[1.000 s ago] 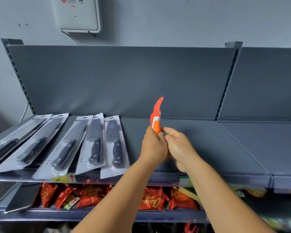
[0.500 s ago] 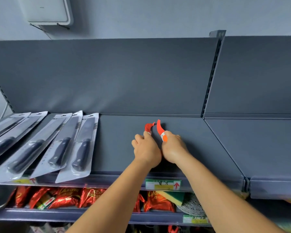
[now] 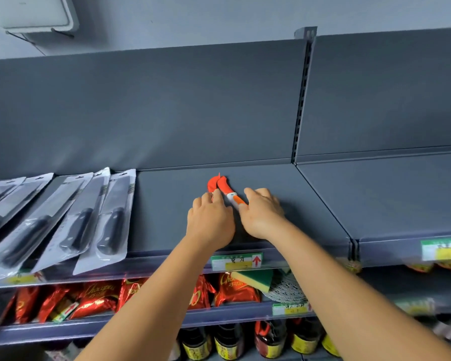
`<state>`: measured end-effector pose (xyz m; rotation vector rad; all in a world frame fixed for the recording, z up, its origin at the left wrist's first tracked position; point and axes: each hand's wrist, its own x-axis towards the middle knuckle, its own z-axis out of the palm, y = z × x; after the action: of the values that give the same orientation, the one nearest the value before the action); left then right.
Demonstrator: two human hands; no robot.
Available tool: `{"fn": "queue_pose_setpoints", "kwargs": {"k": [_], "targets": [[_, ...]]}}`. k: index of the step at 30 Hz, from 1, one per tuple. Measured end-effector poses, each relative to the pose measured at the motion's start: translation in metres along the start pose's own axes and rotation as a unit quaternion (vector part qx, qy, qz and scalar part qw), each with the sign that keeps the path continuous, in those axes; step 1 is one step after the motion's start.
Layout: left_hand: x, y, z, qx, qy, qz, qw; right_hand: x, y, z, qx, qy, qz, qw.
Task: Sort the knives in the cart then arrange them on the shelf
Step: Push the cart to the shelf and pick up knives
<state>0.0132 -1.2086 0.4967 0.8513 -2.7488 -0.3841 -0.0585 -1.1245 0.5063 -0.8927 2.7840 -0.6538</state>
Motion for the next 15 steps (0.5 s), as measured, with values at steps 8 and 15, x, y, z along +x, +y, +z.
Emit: {"fn": "queue_pose_setpoints", "kwargs": {"k": [8, 15], "targets": [[-0.075, 0.002, -0.005, -0.053, 0.013, 0.168, 0.984, -0.096, 0.016, 0.0, -0.005, 0.069, -0.008, 0.998], [-0.163, -0.016, 0.024, -0.041, -0.039, 0.262, 0.964, -0.201, 0.041, 0.042, 0.015, 0.076, 0.091, 0.993]]}}
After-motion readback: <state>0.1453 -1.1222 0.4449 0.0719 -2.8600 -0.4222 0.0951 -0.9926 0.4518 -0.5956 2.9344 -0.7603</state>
